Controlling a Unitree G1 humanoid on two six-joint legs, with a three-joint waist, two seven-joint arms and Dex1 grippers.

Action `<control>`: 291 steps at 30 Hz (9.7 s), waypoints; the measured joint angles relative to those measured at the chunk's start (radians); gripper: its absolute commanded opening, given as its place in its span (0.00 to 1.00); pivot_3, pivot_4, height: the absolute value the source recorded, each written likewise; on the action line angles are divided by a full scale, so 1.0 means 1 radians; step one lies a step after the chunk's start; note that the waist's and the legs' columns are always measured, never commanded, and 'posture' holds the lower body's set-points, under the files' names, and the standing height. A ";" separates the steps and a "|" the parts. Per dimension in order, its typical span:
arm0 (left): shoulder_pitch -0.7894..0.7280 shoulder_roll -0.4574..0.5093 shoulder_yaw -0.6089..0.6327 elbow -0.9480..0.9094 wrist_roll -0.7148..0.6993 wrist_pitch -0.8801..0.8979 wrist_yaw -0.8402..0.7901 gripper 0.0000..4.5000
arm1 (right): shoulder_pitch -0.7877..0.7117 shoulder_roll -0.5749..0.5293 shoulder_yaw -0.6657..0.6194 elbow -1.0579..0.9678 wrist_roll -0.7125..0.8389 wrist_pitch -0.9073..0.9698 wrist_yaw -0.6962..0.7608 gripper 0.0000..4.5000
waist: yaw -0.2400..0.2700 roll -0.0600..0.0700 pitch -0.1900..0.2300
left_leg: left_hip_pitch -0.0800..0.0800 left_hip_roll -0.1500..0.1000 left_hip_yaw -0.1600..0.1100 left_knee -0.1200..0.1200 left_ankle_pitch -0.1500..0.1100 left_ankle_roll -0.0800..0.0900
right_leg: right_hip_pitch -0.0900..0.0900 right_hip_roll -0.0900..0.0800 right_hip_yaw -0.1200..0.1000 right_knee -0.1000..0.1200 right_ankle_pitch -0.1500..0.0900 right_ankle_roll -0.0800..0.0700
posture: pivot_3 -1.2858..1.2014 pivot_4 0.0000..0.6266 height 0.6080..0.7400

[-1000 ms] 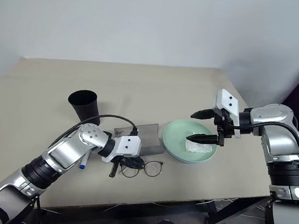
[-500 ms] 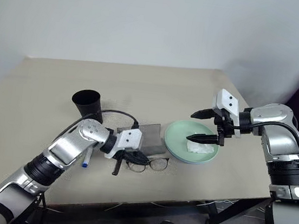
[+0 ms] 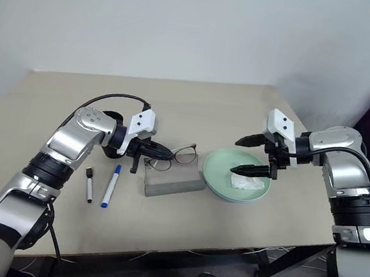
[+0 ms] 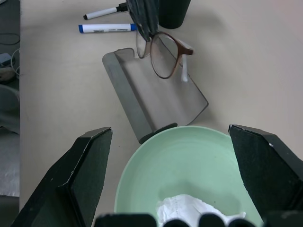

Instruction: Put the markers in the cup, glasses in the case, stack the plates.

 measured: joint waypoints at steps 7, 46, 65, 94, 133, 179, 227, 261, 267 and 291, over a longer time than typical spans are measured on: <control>0.020 -0.049 -0.034 0.047 0.039 -0.076 -0.030 0.01 | -0.001 0.001 0.000 0.000 0.000 0.000 0.000 0.95 | 0.009 0.000 0.000 | -0.007 -0.001 0.000 0.000 -0.001 0.001 | -0.007 0.000 0.001 0.000 0.002 0.003 | 0.52 0.00 0.99; -0.014 -0.110 -0.071 0.161 0.118 -0.004 -0.135 0.05 | 0.031 0.000 0.000 -0.065 0.001 0.022 -0.007 0.95 | 0.010 0.001 0.000 | -0.008 -0.001 -0.001 0.003 -0.001 0.002 | -0.006 0.000 0.000 0.000 0.002 0.003 | 0.52 0.00 0.99; -0.087 -0.103 0.046 0.016 0.030 0.091 -0.081 0.33 | 0.032 0.000 0.000 -0.066 0.001 0.023 -0.008 0.95 | 0.010 0.001 0.000 | -0.012 -0.002 -0.002 0.006 -0.001 0.003 | -0.008 0.000 0.000 0.000 0.005 0.007 | 0.52 0.00 0.99; -0.047 -0.125 0.042 0.295 0.180 -0.025 0.226 0.01 | 0.029 -0.001 0.000 -0.065 0.000 0.016 -0.001 0.95 | 0.010 0.001 0.000 | -0.013 -0.003 -0.002 0.007 -0.002 0.003 | -0.008 -0.001 0.001 -0.001 0.007 0.009 | 0.52 0.00 0.99; 0.457 0.103 0.385 -0.893 -0.045 0.782 0.382 0.61 | 0.023 0.022 0.006 -0.064 0.000 0.012 0.000 0.95 | 0.011 0.001 0.000 | -0.011 -0.002 -0.003 0.008 -0.001 0.004 | -0.006 -0.002 0.000 -0.001 0.007 0.009 | 0.52 0.00 0.99; 0.214 -0.222 0.583 -0.445 0.093 1.313 1.287 0.78 | -0.050 0.100 0.073 0.021 -0.019 -0.053 0.052 0.95 | 0.010 0.000 0.000 | 0.002 -0.002 -0.004 0.003 -0.004 -0.005 | 0.005 -0.004 -0.001 -0.002 0.008 0.008 | 0.52 0.00 0.99; -0.002 0.480 -0.058 -0.547 -1.136 1.313 1.311 0.01 | -0.030 0.114 0.074 0.007 -0.020 -0.058 0.021 0.95 | 0.009 0.000 0.000 | -0.014 -0.007 -0.005 -0.002 0.001 -0.007 | -0.013 -0.004 -0.001 -0.002 0.008 0.007 | 0.52 0.00 0.99; 0.114 -0.043 0.434 -0.218 -0.205 -0.119 1.025 0.01 | -0.030 0.136 0.078 0.001 -0.019 -0.038 0.015 0.95 | 0.011 0.000 0.000 | -0.014 -0.006 -0.002 -0.002 0.007 0.001 | -0.007 -0.004 0.000 -0.017 0.022 0.007 | 0.52 0.00 0.99; 0.114 -0.098 0.435 -0.149 -0.171 -0.192 0.993 0.01 | -0.030 0.140 0.078 -0.001 -0.018 -0.031 0.014 0.95 | 0.011 0.000 0.000 | -0.014 -0.006 -0.002 -0.001 0.007 0.001 | -0.007 -0.004 -0.001 -0.017 0.023 0.006 | 0.52 0.00 0.99; 0.197 -0.064 0.469 -0.223 -0.154 -0.119 0.903 0.91 | -0.030 0.131 0.068 -0.023 -0.016 -0.016 0.000 0.95 | 0.010 0.000 0.000 | -0.015 -0.004 -0.002 -0.001 0.007 0.001 | -0.007 -0.004 -0.001 -0.017 0.024 0.006 | 0.52 0.00 0.99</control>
